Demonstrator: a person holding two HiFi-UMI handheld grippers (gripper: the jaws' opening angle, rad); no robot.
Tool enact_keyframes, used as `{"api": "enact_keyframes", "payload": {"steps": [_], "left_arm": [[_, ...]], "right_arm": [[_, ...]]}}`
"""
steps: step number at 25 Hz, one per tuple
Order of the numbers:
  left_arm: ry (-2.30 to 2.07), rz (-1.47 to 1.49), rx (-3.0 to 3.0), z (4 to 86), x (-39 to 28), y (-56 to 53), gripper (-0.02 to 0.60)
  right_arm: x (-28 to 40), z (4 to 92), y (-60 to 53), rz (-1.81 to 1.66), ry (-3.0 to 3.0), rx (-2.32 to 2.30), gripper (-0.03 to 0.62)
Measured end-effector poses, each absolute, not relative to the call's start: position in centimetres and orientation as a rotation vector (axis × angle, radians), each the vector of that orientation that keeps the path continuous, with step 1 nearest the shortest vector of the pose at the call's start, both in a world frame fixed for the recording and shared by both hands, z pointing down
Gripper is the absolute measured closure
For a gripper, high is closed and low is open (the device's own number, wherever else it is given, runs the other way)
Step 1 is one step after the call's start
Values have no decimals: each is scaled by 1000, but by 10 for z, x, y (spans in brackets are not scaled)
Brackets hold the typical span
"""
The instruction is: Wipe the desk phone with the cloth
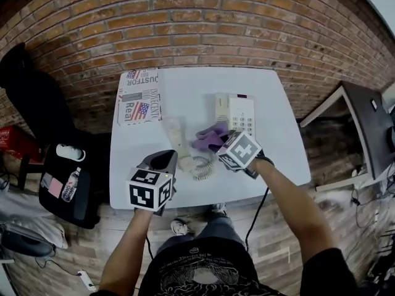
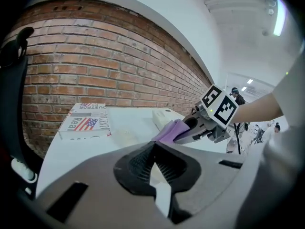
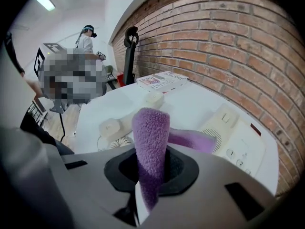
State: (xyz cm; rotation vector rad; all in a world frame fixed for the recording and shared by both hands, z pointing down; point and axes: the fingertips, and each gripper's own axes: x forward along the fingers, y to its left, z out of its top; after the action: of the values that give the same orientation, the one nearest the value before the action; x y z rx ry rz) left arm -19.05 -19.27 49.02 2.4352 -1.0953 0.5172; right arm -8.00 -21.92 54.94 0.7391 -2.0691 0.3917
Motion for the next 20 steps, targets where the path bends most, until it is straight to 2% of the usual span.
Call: {"api": "enact_keyframes", "payload": {"steps": [9,20], "left_arm": [[-1036,510,2464,488,-186,-186,575],[-1036,454,2509,456,-163,-198,575]], "right_arm": [[-77,544,-206,435,-2089,881,549],[-53,470,-209,374,-2209,1118,549]]}}
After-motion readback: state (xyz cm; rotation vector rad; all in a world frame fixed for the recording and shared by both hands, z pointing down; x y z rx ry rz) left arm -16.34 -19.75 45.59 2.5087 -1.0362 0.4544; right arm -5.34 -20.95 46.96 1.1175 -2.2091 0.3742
